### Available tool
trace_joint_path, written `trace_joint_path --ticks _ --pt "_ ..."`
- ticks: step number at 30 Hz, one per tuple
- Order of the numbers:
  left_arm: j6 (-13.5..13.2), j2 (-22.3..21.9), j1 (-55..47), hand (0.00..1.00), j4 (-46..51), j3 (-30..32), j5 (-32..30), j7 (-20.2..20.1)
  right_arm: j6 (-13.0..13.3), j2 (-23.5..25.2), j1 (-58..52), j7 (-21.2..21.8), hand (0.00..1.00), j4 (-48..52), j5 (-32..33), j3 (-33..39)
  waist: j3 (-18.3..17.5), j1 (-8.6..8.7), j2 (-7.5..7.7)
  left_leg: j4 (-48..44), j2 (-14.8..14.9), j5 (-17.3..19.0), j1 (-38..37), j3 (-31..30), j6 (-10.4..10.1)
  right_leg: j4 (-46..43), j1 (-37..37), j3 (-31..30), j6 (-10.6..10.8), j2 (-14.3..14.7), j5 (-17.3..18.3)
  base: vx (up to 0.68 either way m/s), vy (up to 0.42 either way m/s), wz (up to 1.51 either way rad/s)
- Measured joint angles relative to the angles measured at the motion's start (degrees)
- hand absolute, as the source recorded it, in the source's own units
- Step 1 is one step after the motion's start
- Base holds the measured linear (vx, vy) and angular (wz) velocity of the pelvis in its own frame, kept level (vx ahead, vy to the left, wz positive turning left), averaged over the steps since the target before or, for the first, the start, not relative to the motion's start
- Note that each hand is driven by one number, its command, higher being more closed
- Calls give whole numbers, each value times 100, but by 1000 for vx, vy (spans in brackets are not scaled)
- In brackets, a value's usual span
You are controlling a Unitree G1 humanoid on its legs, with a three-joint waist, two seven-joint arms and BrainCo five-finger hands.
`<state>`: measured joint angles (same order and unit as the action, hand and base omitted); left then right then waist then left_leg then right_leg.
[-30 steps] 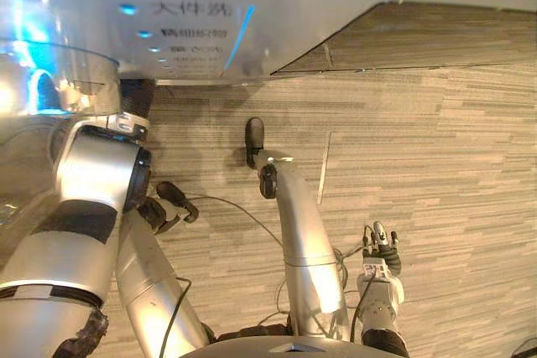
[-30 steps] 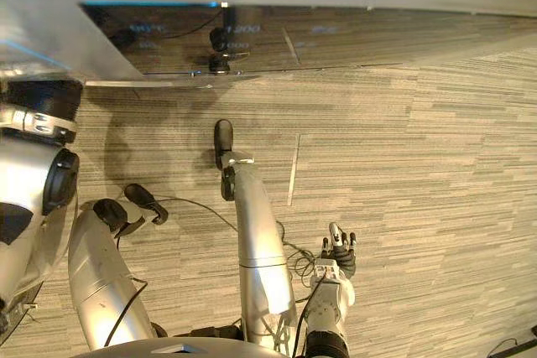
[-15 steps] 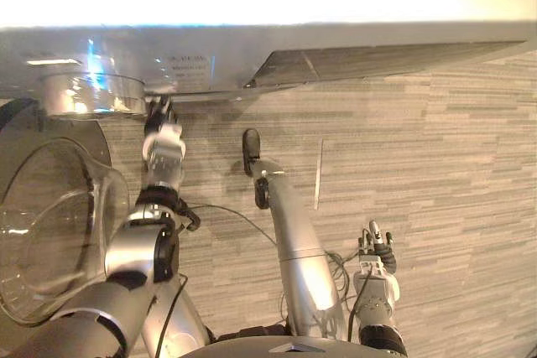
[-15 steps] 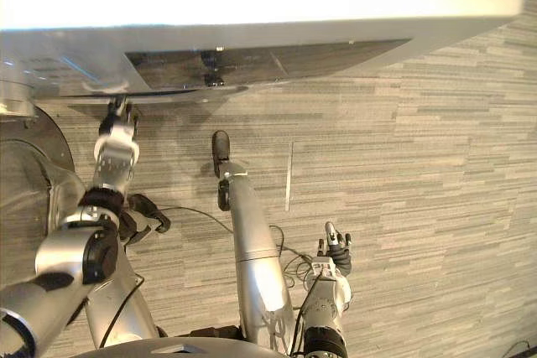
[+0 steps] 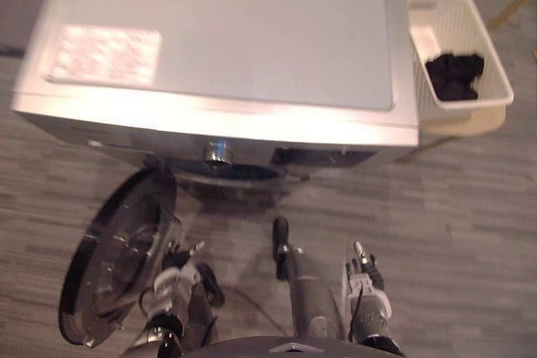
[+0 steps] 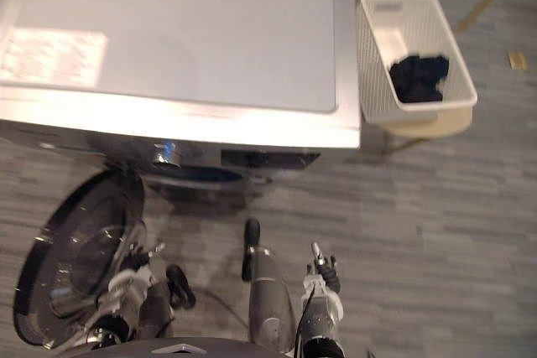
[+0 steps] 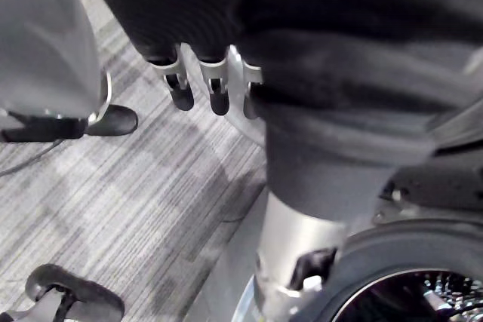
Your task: Pick up the laundry basket with both hands and put the clothes into the washing machine.
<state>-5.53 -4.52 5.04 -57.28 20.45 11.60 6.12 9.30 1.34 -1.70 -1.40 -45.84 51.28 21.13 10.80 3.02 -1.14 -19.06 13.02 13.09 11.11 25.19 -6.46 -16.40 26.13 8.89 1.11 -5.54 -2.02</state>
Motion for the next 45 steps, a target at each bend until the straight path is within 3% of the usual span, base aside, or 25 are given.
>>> trace_joint_path --ticks 3,5,10,12,13,15,16,19,25,26,27,28,29,30,31,32,33,34,36,37,38,40,42,43,45 --pt "16 -86 -317 0 -26 104 -67 -151 -166 -15 -289 1 0 -449 -443 326 -601 -7 -156 840 -114 -421 -673 -179 -69 501 -749 371 -6 0 113 98 -30 51" --pt "10 -87 -371 0 -23 117 -42 -154 -217 -23 -333 -1 0 -666 -651 447 -717 -45 -188 876 -52 -494 -860 -198 -95 766 -1118 485 -4 71 105 51 -26 40" --pt "18 -82 -475 0 -58 -126 337 -279 -239 -87 -416 -3 0 -940 -1112 110 -737 -235 27 -1194 242 -709 -529 -374 254 1362 -2231 578 -18 71 58 -18 -25 19" --pt "51 -73 -469 0 -185 -336 330 -310 -305 -200 -360 -4 0 -942 -1350 -141 -778 -308 -34 -1270 94 -457 -526 -668 139 1371 -2291 484 18 100 24 -46 72 -17" --pt "59 -69 -470 0 -227 -420 295 -318 -342 -219 -316 4 0 -970 -1482 -216 -800 -327 -58 -967 -212 -238 -584 -1030 39 1373 -2205 354 64 131 -6 -48 130 -47" --pt "54 -64 -472 0 -409 -460 279 -314 -359 -214 -184 16 0 -1038 -1572 -291 -882 -346 -116 109 -385 85 -964 -1223 361 1541 -2114 98 110 310 -92 -35 136 -68" --pt "88 -4 -464 0 -508 -463 269 -299 -378 -133 -85 21 0 -1076 -1572 -293 -966 -331 0 528 -482 55 -1120 -1017 349 1838 -2186 -5 74 305 -408 7 76 -58" --pt "108 11 -464 0 -530 -464 48 -330 -424 20 -163 49 0 -1048 -1575 -292 -1055 -341 178 852 -645 -100 -1359 -655 317 2101 -2223 -229 88 212 -701 39 70 -55" --pt "182 26 -330 0 -711 -728 -630 -400 -434 -85 -283 208 0 -952 -1579 -92 -1061 -174 64 1161 -746 -129 -1631 -139 285 1890 -1848 -656 163 315 -789 48 40 -50" --pt "185 64 -284 0 -726 -771 -629 -395 -440 -118 -249 209 0 -1001 -1604 -10 -1028 -188 32 1113 -714 -131 -1590 0 282 1673 -1633 -604 86 392 -866 22 -16 -98" --pt "192 170 -182 0 -794 -943 -629 -390 -432 -174 -192 211 0 -1157 -1755 -34 -969 -189 0 946 -677 -200 -1462 99 389 1565 -1419 -370 -225 486 -1118 -29 -49 -118" --pt "195 264 -12 0 -898 -1021 -627 -386 -444 -234 -177 210 0 -1259 -1853 -42 -867 -179 18 862 -673 -275 -1333 123 671 1759 -1410 10 -422 538 -1508 -65 -67 -110" --pt "193 305 20 0 -896 -1047 -627 -384 -448 -262 -163 208 0 -1334 -1926 -5 -860 -204 19 954 -695 -262 -1371 113 755 1827 -1409 164 -432 557 -1550 -55 -62 -80" --pt "189 274 56 0 -869 -1061 -624 -380 -472 -362 -191 202 0 -1391 -2020 171 -726 -132 -153 1223 -603 -207 -1617 64 523 1009 -1276 622 -650 412 -452 16 -60 -23" --pt "135 338 120 0 -821 -1251 -607 -374 -477 -340 -311 204 0 -1536 -2017 397 -662 -44 -99 1209 -628 -141 -1754 61 383 -351 -938 962 -674 20 566 71 -55 7" --pt "114 379 120 0 -805 -1391 -601 -378 -492 -334 -373 209 0 -1640 -2010 510 -646 14 -91 1158 -620 -149 -1784 72 369 -809 -861 1048 -673 -180 732 77 -88 34" --pt "82 433 37 0 -805 -1501 -491 -393 -516 -319 -600 209 0 -1779 -2012 749 -667 54 -50 1118 -662 -162 -1885 21 300 -1053 -883 1037 -561 -433 711 70 -94 2" --pt "71 493 -20 0 -869 -1506 -427 -394 -554 -289 -713 206 0 -1895 -2014 902 -686 34 35 1124 -702 -161 -1909 -30 246 -901 -1000 961 -467 -244 710 14 -138 -24" --pt "67 524 -105 0 -883 -1543 -331 -418 -564 -342 -656 205 0 -2049 -2025 965 -723 -42 -127 1292 -704 -120 -1768 -344 291 28 -1095 587 -181 185 402 -68 -145 -108" --pt "41 472 -129 0 -886 -1606 -285 -443 -577 -495 -505 208 0 -2038 -2030 1133 -702 -176 -469 1411 -424 -120 -1725 -139 213 67 -1001 804 -231 252 556 -64 -95 -120" --pt "25 474 -103 0 -862 -1611 -273 -447 -593 -522 -467 199 0 -2038 -2030 1187 -672 -130 -374 1396 -429 -192 -1696 -68 185 -744 -773 856 -539 -35 892 -57 -158 -65" --pt "-7 586 -143 0 -874 -1802 -256 -448 -657 -460 -639 205 0 -2051 -2028 1125 -632 -105 -300 1349 -327 -265 -1741 -1 54 -1516 -781 591 -99 -881 1211 22 -226 -23" --pt "-7 835 -302 0 -872 -1815 -241 -442 -694 -267 -688 164 0 -2058 -2011 1047 -675 -69 44 1179 -211 -269 -1801 18 -156 -714 -1256 430 620 -1273 673 121 -307 -26" --pt "-6 942 -342 0 -871 -1804 -242 -440 -702 -235 -711 166 0 -2065 -2014 1011 -674 -62 175 1115 -155 -231 -1854 25 -277 -426 -1452 400 1063 -1352 530 170 -546 -30" --pt "7 943 -408 0 -877 -1634 -256 -436 -670 -428 -596 210 0 -2044 -2018 676 -660 -38 77 852 390 -407 -1922 6 -503 -274 -1732 477 988 -842 815 105 -450 -28"
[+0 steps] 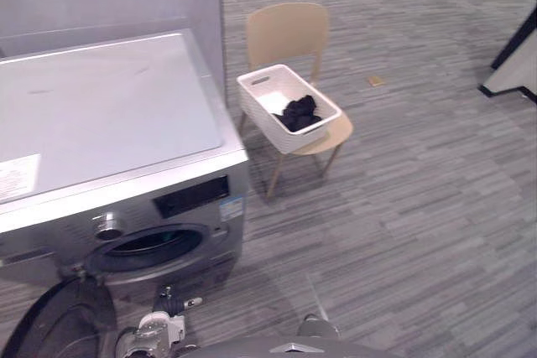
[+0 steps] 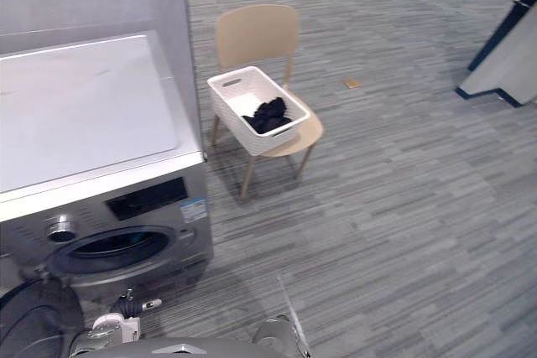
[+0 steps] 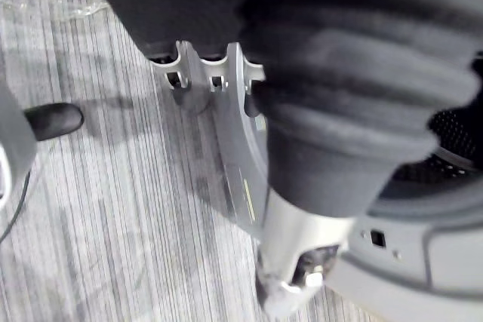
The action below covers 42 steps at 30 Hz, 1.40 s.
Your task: Pick up the laundry basket with both hands and put the clothes into the washing machine.
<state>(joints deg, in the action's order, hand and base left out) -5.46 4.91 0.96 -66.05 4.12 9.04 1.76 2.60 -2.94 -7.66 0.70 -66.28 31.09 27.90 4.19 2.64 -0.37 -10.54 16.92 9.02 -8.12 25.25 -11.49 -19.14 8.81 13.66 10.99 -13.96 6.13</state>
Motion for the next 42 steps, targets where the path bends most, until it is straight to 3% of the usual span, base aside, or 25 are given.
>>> trace_joint_path --ticks 2,4,5,6,7,8,9,10,13,15,16,17,18,22,23,25,26,27,29,30,32,34,38,41,42 --pt "-7 -202 -27 0 34 173 -10 25 12 -245 190 6 0 3 -2 -257 22 -41 -128 -666 375 -213 43 -46 38 -16 -201 -26 -219 285 149 47 -335 -29" --pt "-13 -297 -103 0 132 356 112 39 88 -321 246 15 0 9 -10 -363 33 -24 -191 -1603 723 -456 438 -274 364 123 -450 25 -351 512 241 37 -332 -9" --pt "-17 -317 -143 0 205 422 174 41 113 -350 251 11 0 9 -19 -438 45 -9 -211 -2064 903 -648 648 -385 654 207 -586 66 -410 613 273 -4 -286 5" --pt "-24 -321 -240 0 340 529 344 41 121 -385 234 9 0 5 -196 -542 71 -19 -242 -2949 1313 -1331 1062 -534 1541 442 -905 116 -547 847 301 -6 -305 -8" --pt "-94 -340 -371 0 436 576 432 45 141 -384 190 5 0 13 -236 -681 115 -79 -238 -3547 1592 -1634 1295 -596 1686 643 -1134 66 -674 987 314 7 -276 -16" --pt "-106 -353 -382 0 499 581 438 38 164 -427 215 1 0 24 -236 -712 121 -110 -279 -3830 1608 -1488 1424 -603 1675 700 -1201 2 -788 1038 367 46 -191 -24" --pt "-112 -374 -403 0 523 585 438 25 211 -512 222 -10 0 29 -236 -747 134 -132 -314 -4242 1319 -1054 1666 -628 1583 792 -1285 -114 -833 1043 377 102 -130 -39" --pt "-107 -394 -421 0 521 592 437 27 221 -580 273 -12 0 52 -234 -805 145 -196 -335 -4393 811 -533 1893 -704 1283 864 -1304 -278 -865 1020 359 111 -87 -51" --pt "-90 -403 -465 0 529 722 460 -4 218 -611 553 -2 0 55 -250 -979 371 -407 -467 -3777 -470 210 2268 -950 1028 987 -1489 -708 -915 1017 323 134 29 -86" --pt "-87 -370 -540 0 515 742 434 -19 219 -578 651 6 0 101 -366 -1154 380 -495 -590 -2258 -885 116 2302 -984 959 989 -1540 -921 -809 1045 398 141 121 -81" --pt "-64 -452 -672 0 495 913 413 -65 226 -546 641 2 0 353 -453 -1322 406 -537 -740 -1268 -973 -494 2180 -1070 1142 1015 -1610 -1067 -730 1156 459 178 152 -72" --pt "-32 -519 -685 0 448 1075 417 -81 218 -507 635 5 0 476 -457 -1442 409 -539 -751 -1120 -1072 -434 2058 -995 1158 1034 -1704 -1144 -732 1128 462 255 131 -32" --pt "-11 -521 -696 0 453 1274 357 -78 218 -402 641 16 0 669 -508 -1657 378 -528 -599 -887 -1231 -390 1987 -918 1142 885 -1668 -1063 -744 1001 461 235 88 0" --pt "67 -642 -801 0 472 1786 304 -66 216 -205 947 48 0 742 -779 -1937 448 -688 -448 -882 -1645 -185 1817 -792 1410 1043 -1882 -1051 -640 636 679 257 92 2" --pt "68 -667 -908 0 515 1861 310 -64 209 -184 920 127 0 732 -940 -2116 358 -762 -303 -769 -1912 -102 1632 -801 1486 859 -1911 -1205 -603 428 832 265 139 17" --pt "57 -655 -1024 0 526 1859 322 -65 209 -181 847 248 0 602 -1099 -2092 237 -778 -302 -512 -2133 -73 1351 -813 1532 -208 -1620 -1374 -328 257 1034 239 106 15" --pt "58 -643 -1013 0 484 1789 320 -70 209 -176 849 267 0 534 -1133 -2090 258 -753 -269 -361 -2208 -72 1129 -806 1533 -1507 -1090 -1583 -186 229 1012 172 49 12" --pt "55 -502 -994 0 483 1576 339 -66 217 -163 811 319 0 511 -1130 -2053 233 -688 -115 -134 -2345 -71 791 -809 1532 -3710 -209 -1957 363 279 382 128 39 21" --pt "163 -363 -1067 0 433 1494 468 55 216 -233 717 391 0 505 -1129 -2006 168 -566 9 12 -2444 -68 479 -958 1533 -4809 273 -1825 274 297 -90 164 -20 53" --pt "181 -280 -1107 0 384 1340 487 109 216 -288 541 411 0 465 -1129 -1740 162 -474 16 99 -2448 -94 282 -1226 1498 -4969 436 -1505 -7 250 -185 280 -76 107" --pt "196 -211 -1090 0 377 1140 488 183 191 -327 274 410 0 401 -1106 -1046 153 -435 -18 229 -2427 -199 73 -1595 1496 -4703 603 -1013 -451 -97 90 235 -87 117" --pt "208 -134 -983 0 382 1023 546 322 192 -348 -114 372 0 251 -1097 -463 156 -403 -17 273 -2328 -149 5 -2118 1314 -3460 637 -686 -661 -699 311 201 -118 113" --pt "217 238 -979 0 401 1065 550 558 46 -9 -489 362 0 278 -1072 -395 129 -410 97 52 -1956 99 77 -2614 916 -219 35 -1475 -542 -599 -206 183 -281 63" --pt "194 596 -1178 0 480 1495 537 578 -60 57 -580 352 0 209 -1039 -632 10 -442 318 -422 -1663 521 212 -2812 608 456 -241 -1520 -143 -461 -736 171 -503 26" --pt "174 564 -1289 0 446 1699 525 569 -61 13 -567 368 0 186 -1058 -724 -53 -462 315 -638 -1442 727 197 -2868 465 343 -318 -1246 248 -363 -608 230 -640 11"
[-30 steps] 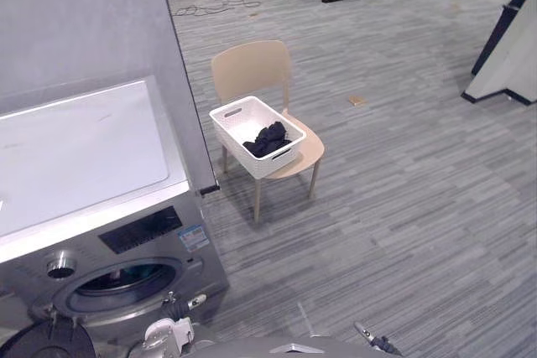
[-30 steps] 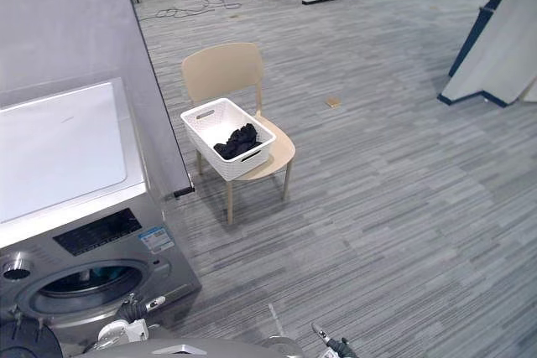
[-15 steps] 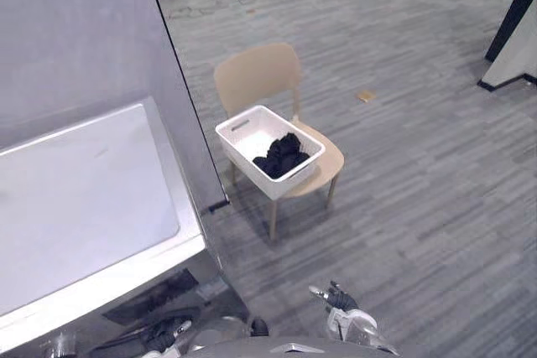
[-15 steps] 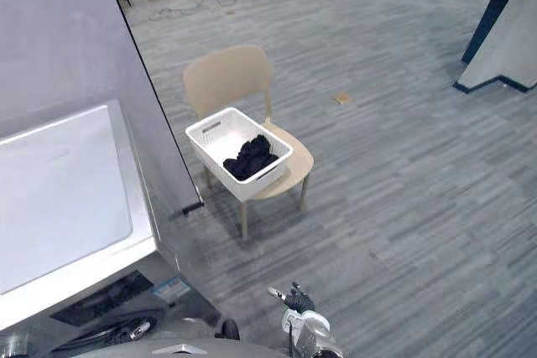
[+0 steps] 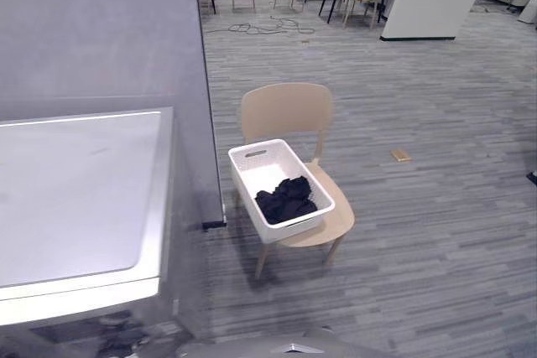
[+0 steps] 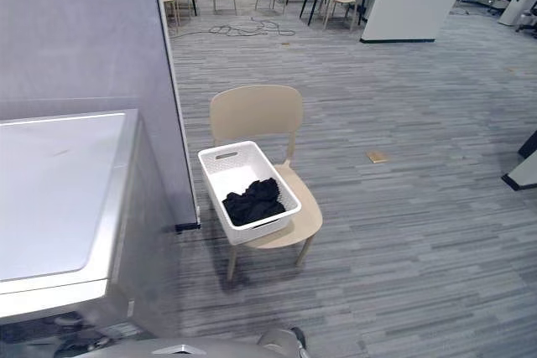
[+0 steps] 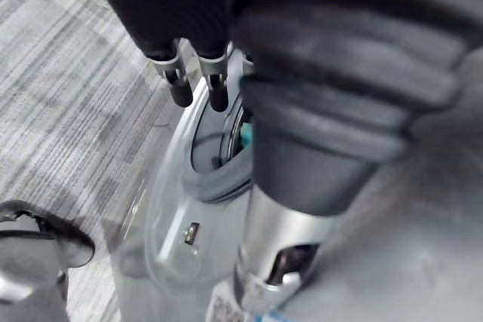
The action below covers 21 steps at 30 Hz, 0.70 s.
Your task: Pick up the laundry basket with both hands and put the clothes into the washing machine.
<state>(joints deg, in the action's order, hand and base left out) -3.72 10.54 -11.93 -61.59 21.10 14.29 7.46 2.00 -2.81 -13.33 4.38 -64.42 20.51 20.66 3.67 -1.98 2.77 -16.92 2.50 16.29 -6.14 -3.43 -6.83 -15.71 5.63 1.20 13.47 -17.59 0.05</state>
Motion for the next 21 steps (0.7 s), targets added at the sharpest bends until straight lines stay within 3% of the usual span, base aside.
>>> trace_joint_path --ticks 1,2,3,5,6,7,9,10,11,12,13,14,16,19,21 --pt "-9 -147 -86 0 21 117 4 2 5 -129 -5 6 0 -1 -19 -34 -56 3 -173 -75 221 43 18 -8 7 -108 0 124 -201 215 111 213 -458 27" --pt "-79 -377 -240 0 56 427 2 -199 11 -299 69 4 0 -2 -22 -52 -210 34 -458 -536 512 -47 280 -100 71 -156 -77 348 -321 528 397 240 -529 57" --pt "-90 -581 -219 0 117 611 24 -359 27 -313 141 5 0 -6 -18 -95 -216 78 -475 -1204 586 -221 608 -145 346 -144 -195 592 -400 587 475 185 -420 74" --pt "-105 -940 -199 0 228 816 92 -532 38 -340 239 10 0 -3 -13 -163 -201 40 -493 -2144 815 -613 1089 -30 604 -101 -479 903 -556 706 578 109 -331 80" --pt "-60 -1143 -219 0 179 806 214 -674 56 -367 298 18 0 -50 0 -60 -144 15 -516 -2616 1120 -1045 1369 212 611 -100 -764 1194 -689 843 728 150 -357 86" --pt "-31 -1178 -223 0 103 782 253 -702 70 -341 366 10 0 -131 46 158 -144 8 -394 -2648 1275 -1265 1384 478 688 -95 -893 1340 -741 862 804 154 -345 76" --pt "-14 -1075 -179 0 88 743 342 -695 79 -185 478 -17 0 -181 210 472 -105 17 -210 -2465 1575 -1510 1402 1143 801 56 -1121 1732 -811 864 866 119 -219 97" --pt "-6 -1049 -84 0 88 739 342 -699 103 -186 498 -84 0 -150 269 606 -87 83 -178 -2241 1656 -1399 1417 1582 711 277 -1279 2069 -805 848 836 105 -154 132" --pt "-6 -1058 -32 0 86 742 314 -699 116 -193 501 -144 0 -120 296 672 -75 103 -188 -2099 1646 -1245 1406 1851 621 377 -1347 2206 -814 834 822 134 -37 154" --pt "-13 -1044 -13 0 23 548 208 -690 152 -230 586 -229 0 -7 539 913 -56 141 -187 -1191 1271 -1011 1208 2370 315 508 -1445 2356 -879 774 736 91 14 109" --pt "-13 -1065 -11 0 -9 493 158 -691 169 -270 652 -245 0 38 673 991 -21 118 -285 -488 1054 -1144 1043 2509 284 498 -1435 2403 -860 749 726 86 59 88" --pt "-5 -1035 20 0 -152 348 69 -679 220 -293 816 -251 0 56 905 991 89 70 -300 339 764 -1419 679 2749 509 445 -1402 2339 -803 672 744 21 27 32" --pt "9 -1035 76 0 -184 299 12 -640 279 -106 1064 -257 0 263 1068 781 124 24 -338 806 489 -1597 603 2611 557 648 -1346 2020 -787 706 686 36 13 32" --pt "9 -972 138 0 -195 100 7 -632 280 113 1182 -242 0 406 1052 401 148 27 -285 1065 304 -1654 522 2537 592 635 -1385 2133 -748 584 753 46 44 25" --pt "5 -823 238 0 -202 -301 -64 -619 276 259 1172 -233 0 517 1044 178 145 22 -218 1461 -27 -1656 256 2521 628 311 -1369 2137 -619 264 1063 91 101 14"
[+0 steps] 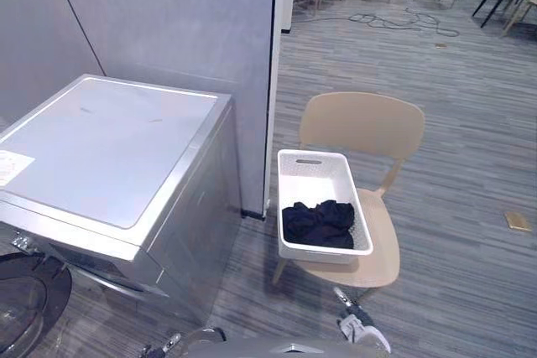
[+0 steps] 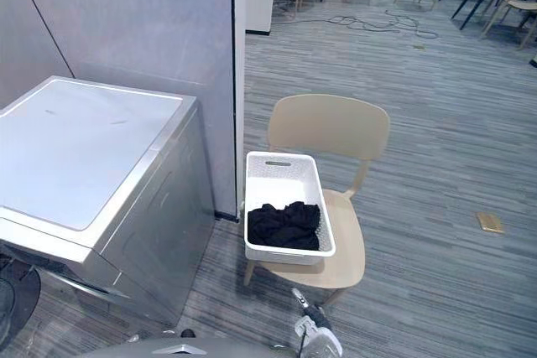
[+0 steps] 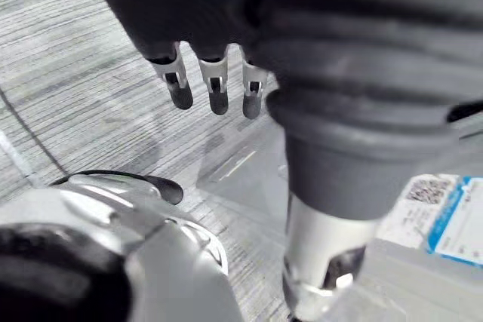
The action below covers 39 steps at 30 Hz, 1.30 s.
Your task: Pick up the laundry basket with both hands and put the clothes into the washing machine.
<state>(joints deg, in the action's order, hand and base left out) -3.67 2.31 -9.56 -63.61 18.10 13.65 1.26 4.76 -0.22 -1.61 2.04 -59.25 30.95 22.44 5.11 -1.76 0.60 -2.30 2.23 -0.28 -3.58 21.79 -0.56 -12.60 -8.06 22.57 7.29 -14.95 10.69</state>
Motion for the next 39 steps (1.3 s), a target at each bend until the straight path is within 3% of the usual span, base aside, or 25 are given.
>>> trace_joint_path --ticks 1,3,4,6,7,9,12,14,15,16,17,18,19,21,22,26,28,31,35,39 --pt "-17 44 4 0 -5 -110 -40 0 4 -4 -38 12 0 11 -54 -44 0 1 25 134 -125 18 -129 -24 27 -131 -2 -26 31 -114 72 121 86 4" --pt "-33 197 130 0 -124 -568 -97 43 3 -136 -191 44 0 1 -381 -252 6 63 54 362 -349 19 -370 -195 77 -1431 365 -332 -17 -446 140 92 42 11" --pt "-45 270 250 0 -136 -780 -143 72 39 -174 -222 60 0 32 -533 -374 8 152 82 331 -341 62 -391 -298 87 -2350 861 -685 -257 -518 -132 93 47 26" --pt "-54 431 471 0 -132 -984 -152 84 19 -213 -285 56 0 -60 -664 -370 87 208 131 275 -290 0 -509 -416 131 -3194 1265 -1130 -354 -514 -328 187 -9 40" --pt "31 506 618 0 -262 -996 -143 186 0 -155 -373 75 0 -113 -665 -353 140 247 272 213 -214 6 -537 -505 139 -3335 1281 -1244 -285 -473 -58 194 -107 49" --pt "26 592 657 0 -292 -1126 -157 195 -8 -102 -515 116 0 -261 -667 -7 176 257 317 176 -73 -3 -485 -723 73 -3218 1354 -1127 -329 -555 295 153 -155 61" --pt "7 598 689 0 -317 -1208 -166 203 -72 -53 -835 110 0 -497 -665 701 188 291 282 52 169 67 -337 -1133 -197 -2109 1229 -1333 -344 -770 148 70 -230 59" --pt "-17 695 677 0 -392 -1287 -286 215 -150 -13 -981 115 0 -640 -666 857 124 290 359 11 289 133 -151 -1303 -428 -1284 1173 -1908 -179 -647 -347 -13 -402 43" --pt "-27 838 639 0 -468 -1418 -431 167 -229 2 -1045 120 0 -811 -668 948 45 299 504 90 301 85 -124 -1411 -630 -858 1134 -2049 322 -610 -954 3 -517 21" --pt "-36 842 578 0 -481 -1413 -590 130 -265 -50 -1105 125 0 -953 -675 1003 -67 277 538 267 430 -1 -192 -1423 -774 -501 902 -1940 698 -482 -551 46 -597 6" --pt "-57 834 545 0 -478 -1370 -649 104 -267 -77 -1123 126 0 -959 -697 1000 -124 236 487 341 530 -59 -191 -1396 -871 -235 805 -1832 703 -384 -358 51 -461 -17" --pt "-64 648 525 0 -518 -1234 -715 85 -256 -226 -1069 136 0 -950 -819 977 -100 255 206 378 847 -145 -239 -1409 -1009 7 751 -1711 568 -51 -432 71 -362 -23" --pt "-66 497 485 0 -515 -1100 -722 41 -250 -419 -1048 154 0 -934 -882 965 -97 277 -7 347 1009 -147 -267 -1436 -1009 85 663 -1686 510 186 -465 61 -228 -12" --pt "-83 378 400 0 -509 -812 -606 -1 -248 -610 -1041 157 0 -745 -876 739 -139 320 -117 289 1271 -201 -294 -1436 -1099 155 533 -1564 419 444 -457 44 -200 10" --pt "-91 366 381 0 -498 -702 -557 -32 -247 -618 -1086 157 0 -522 -875 627 -136 322 -111 286 1329 -211 -313 -1427 -1130 166 497 -1559 395 510 -450 15 -158 5" --pt "-105 279 146 0 -423 4 -371 -44 -139 -408 -1672 158 0 2491 -572 83 -158 424 18 296 1445 -248 -306 -1326 -1207 360 465 -1579 312 615 -549 -25 -28 -8" --pt "-108 152 -71 0 -199 220 -376 -35 121 -61 -1963 86 0 4286 -539 110 -221 461 16 368 1442 -254 -229 -1235 -1173 626 419 -1583 288 623 -668 -56 17 -4" --pt "-116 161 -158 0 -64 188 -507 -32 372 316 -2060 -122 0 5663 -678 95 -307 453 38 500 1427 -259 -125 -1199 -1184 900 405 -1553 312 624 -786 -33 17 4" --pt "-131 283 -113 0 9 -496 -945 -16 517 313 -1776 -436 0 6065 -1441 -48 -318 383 -69 706 1401 -473 -96 -1079 -1177 1065 424 -1548 337 614 -985 8 5 -1" --pt "-142 408 187 0 17 -1393 -1192 -29 558 -654 -761 -582 0 5967 -1847 -1179 -330 310 -263 709 1383 -580 379 -1082 -1184 1152 863 -1545 344 606 -1139 -30 5 -5"
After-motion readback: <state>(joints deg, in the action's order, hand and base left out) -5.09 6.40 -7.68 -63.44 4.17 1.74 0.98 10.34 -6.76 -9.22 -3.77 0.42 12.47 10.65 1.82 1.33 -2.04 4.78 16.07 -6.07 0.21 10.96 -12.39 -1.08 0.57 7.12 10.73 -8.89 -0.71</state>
